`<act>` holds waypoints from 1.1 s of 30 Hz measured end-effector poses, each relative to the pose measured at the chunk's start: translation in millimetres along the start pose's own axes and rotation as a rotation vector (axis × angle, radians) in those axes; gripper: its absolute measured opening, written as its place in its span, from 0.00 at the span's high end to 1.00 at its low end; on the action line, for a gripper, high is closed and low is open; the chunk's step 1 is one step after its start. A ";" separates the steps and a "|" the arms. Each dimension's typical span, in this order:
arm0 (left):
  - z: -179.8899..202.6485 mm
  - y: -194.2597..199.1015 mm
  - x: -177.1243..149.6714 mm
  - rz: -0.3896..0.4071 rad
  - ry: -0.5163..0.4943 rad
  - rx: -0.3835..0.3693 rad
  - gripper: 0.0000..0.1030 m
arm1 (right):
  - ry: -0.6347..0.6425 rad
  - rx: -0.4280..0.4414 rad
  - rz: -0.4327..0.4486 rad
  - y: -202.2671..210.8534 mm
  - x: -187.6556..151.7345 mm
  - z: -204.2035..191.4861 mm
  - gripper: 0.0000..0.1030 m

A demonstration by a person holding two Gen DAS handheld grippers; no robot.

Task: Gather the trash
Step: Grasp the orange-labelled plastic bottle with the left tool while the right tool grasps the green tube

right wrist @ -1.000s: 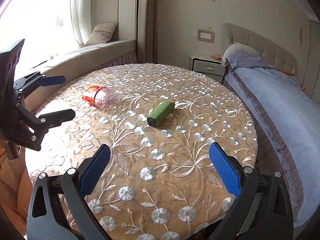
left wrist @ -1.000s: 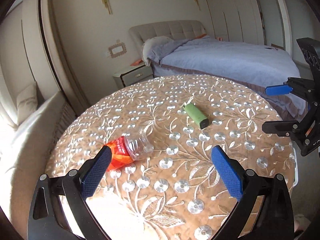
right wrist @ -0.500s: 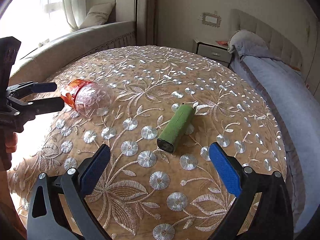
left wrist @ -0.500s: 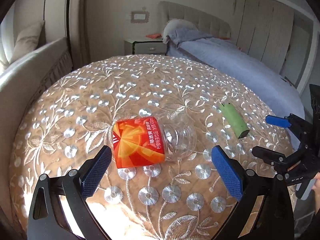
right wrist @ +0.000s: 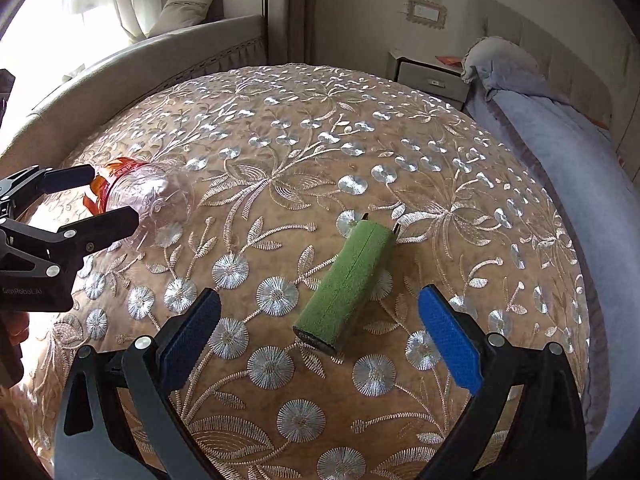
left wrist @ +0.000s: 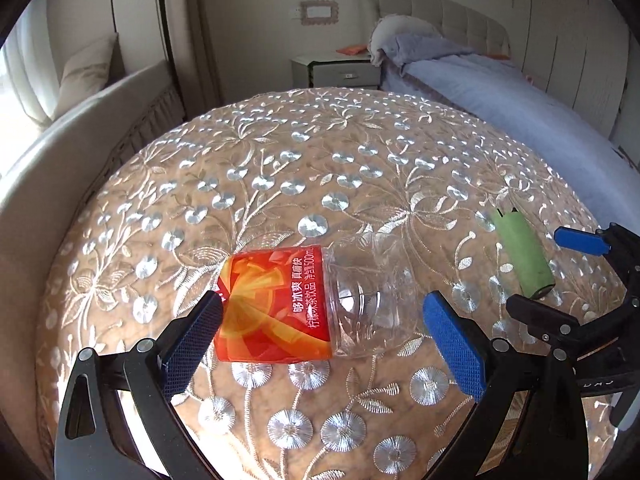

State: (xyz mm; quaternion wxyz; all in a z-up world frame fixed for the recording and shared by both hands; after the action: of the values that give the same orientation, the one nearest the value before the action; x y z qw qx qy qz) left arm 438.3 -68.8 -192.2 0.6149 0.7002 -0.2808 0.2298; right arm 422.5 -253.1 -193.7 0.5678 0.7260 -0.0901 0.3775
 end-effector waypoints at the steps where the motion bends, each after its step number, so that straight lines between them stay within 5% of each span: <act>1: 0.8 -4.3 1.2 -0.010 -0.003 0.013 0.05 | 0.000 -0.002 -0.011 -4.3 1.8 1.2 0.05; 7: -4.8 -16.6 3.7 -0.023 0.001 0.068 0.05 | -0.057 0.028 -0.049 -22.1 1.3 8.8 0.09; 8: -4.5 -15.5 4.1 -0.013 -0.005 0.080 0.04 | -0.063 0.042 -0.058 -24.2 0.0 7.8 0.26; 10: -3.4 -14.6 3.4 0.002 -0.018 0.090 0.05 | -0.049 0.023 -0.032 -21.4 1.7 7.8 0.39; 12: -2.5 -14.5 1.0 0.009 -0.027 0.086 0.06 | -0.061 0.064 -0.030 -20.7 1.4 6.8 0.67; 13: -1.5 -13.8 -0.6 0.014 -0.037 0.088 0.06 | -0.076 0.081 -0.030 -19.8 1.2 7.3 0.71; 17: 1.1 -4.7 -3.7 0.060 -0.056 0.081 0.16 | -0.057 0.056 -0.018 -16.1 -1.8 4.5 0.73; 20: 4.0 11.5 -2.8 0.118 -0.098 0.085 0.48 | -0.063 0.082 -0.005 -11.3 -5.3 -0.2 0.73; 29: -2.3 13.6 -17.4 0.101 -0.088 0.027 0.53 | -0.044 0.100 -0.003 -4.7 -11.8 -15.3 0.73; 33: -7.7 18.7 -19.1 0.115 -0.054 -0.024 0.64 | -0.035 0.101 0.010 0.8 -11.7 -19.8 0.73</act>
State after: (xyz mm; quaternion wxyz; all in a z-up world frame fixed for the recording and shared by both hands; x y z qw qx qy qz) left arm 411.8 -60.7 -190.1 0.6011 0.6817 -0.3397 0.2422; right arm 405.1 -239.2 -199.3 0.5271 0.7596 -0.0843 0.3716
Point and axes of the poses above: each gripper's, at about its wrist camera, not at the fingertips, and y roughly against the way its jaws point, z to its right, x to its top, the point moved 7 cm from there along -y, roughly the way its jaws point, and after that the axes turned 8 degrees about x, right-handed, at the moved point
